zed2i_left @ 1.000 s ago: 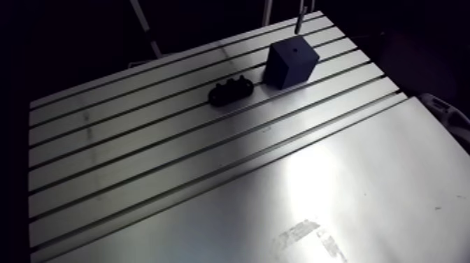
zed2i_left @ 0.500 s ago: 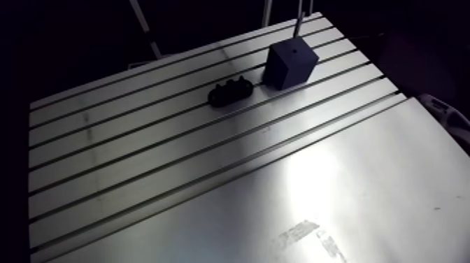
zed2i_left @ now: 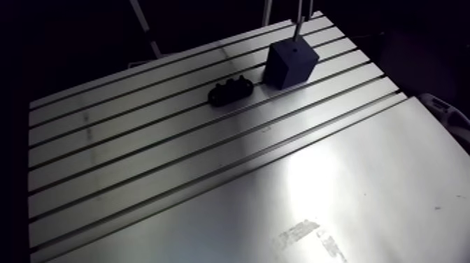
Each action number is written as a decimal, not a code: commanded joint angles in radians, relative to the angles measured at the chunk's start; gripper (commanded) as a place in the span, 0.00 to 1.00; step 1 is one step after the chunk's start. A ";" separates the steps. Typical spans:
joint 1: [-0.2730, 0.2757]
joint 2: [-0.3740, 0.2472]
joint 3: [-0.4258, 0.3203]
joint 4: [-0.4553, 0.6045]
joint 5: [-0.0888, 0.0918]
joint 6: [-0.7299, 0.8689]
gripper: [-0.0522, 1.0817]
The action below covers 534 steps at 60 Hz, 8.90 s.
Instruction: Pick up the M10 bolt and insert it into the hole until fully seated.
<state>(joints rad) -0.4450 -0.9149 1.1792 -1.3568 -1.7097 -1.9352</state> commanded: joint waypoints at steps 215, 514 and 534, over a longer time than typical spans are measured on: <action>-0.014 0.002 0.037 -0.025 -0.001 -0.002 1.00; -0.006 0.008 0.038 -0.040 0.000 -0.003 1.00; -0.008 0.008 0.039 -0.040 0.000 -0.005 1.00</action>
<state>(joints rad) -0.4521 -0.9072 1.2178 -1.3966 -1.7096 -1.9389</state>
